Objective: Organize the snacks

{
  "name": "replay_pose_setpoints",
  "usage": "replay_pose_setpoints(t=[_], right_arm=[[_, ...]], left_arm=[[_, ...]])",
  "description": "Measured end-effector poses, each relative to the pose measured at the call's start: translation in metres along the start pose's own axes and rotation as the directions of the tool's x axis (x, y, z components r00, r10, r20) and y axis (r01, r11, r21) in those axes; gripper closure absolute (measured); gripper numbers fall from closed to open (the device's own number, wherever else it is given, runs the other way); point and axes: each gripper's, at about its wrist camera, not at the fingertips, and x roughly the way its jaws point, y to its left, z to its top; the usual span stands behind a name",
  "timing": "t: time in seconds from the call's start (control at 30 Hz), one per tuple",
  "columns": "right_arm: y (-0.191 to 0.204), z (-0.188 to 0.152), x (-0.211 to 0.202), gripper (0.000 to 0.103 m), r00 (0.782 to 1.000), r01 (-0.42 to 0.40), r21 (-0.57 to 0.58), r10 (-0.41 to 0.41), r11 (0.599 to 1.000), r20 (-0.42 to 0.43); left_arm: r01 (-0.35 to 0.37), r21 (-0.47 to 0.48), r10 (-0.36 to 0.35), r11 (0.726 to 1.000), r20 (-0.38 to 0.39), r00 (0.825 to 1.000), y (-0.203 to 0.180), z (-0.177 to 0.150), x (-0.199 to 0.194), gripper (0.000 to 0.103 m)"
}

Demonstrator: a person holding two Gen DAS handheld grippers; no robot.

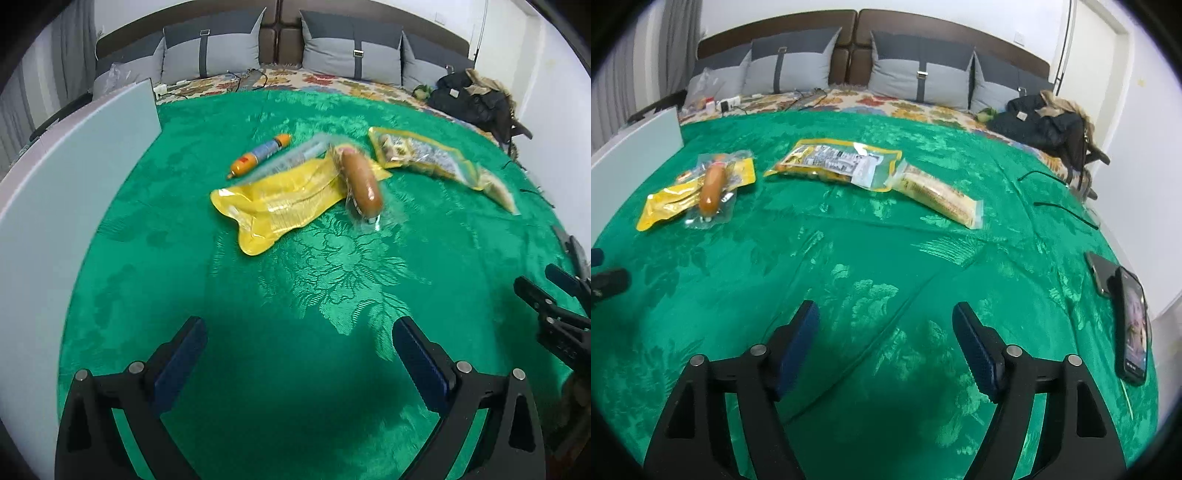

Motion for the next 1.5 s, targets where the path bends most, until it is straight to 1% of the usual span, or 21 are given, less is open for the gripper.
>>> replay_pose_setpoints(t=[0.07,0.1,0.17,0.3,0.4,0.5,0.93,1.5], right_arm=[[0.004,-0.004,0.007,0.025,0.999,-0.019,0.008,0.019,1.0,-0.031],[0.004,-0.006,0.009,0.025,0.999,-0.024,0.006,0.024,1.0,-0.044],[0.004,-0.006,0.008,0.025,0.999,-0.032,0.013,0.032,0.999,-0.037],[0.003,-0.008,0.01,0.025,0.998,-0.045,0.024,0.046,0.999,-0.05],[-0.002,-0.008,0.012,0.02,0.997,-0.053,0.049,0.056,0.997,-0.059],[-0.009,-0.009,0.015,0.018,0.994,-0.077,0.095,0.084,0.992,-0.071],[-0.01,-0.009,0.015,0.013,0.993,-0.082,0.097,0.089,0.992,-0.076],[-0.011,-0.009,0.015,0.012,0.993,-0.082,0.098,0.09,0.992,-0.076]], left_arm=[[-0.017,0.008,0.017,1.0,-0.01,1.0,-0.001,-0.003,0.009,0.004],[-0.028,0.014,0.028,1.0,0.0,1.0,-0.003,-0.005,0.01,0.004],[-0.028,0.022,0.028,0.999,0.01,1.0,-0.003,-0.005,0.011,0.004],[-0.042,0.035,0.041,0.999,0.018,0.999,-0.004,-0.005,0.013,0.003],[-0.041,0.034,0.04,0.999,0.016,0.999,-0.004,-0.005,0.014,0.001],[-0.039,0.037,0.038,0.999,0.013,0.999,-0.004,-0.005,0.015,0.0],[-0.038,0.035,0.038,0.999,0.013,0.999,-0.004,-0.004,0.015,0.0],[-0.038,0.035,0.038,0.999,0.013,0.999,-0.004,-0.004,0.015,0.0]])
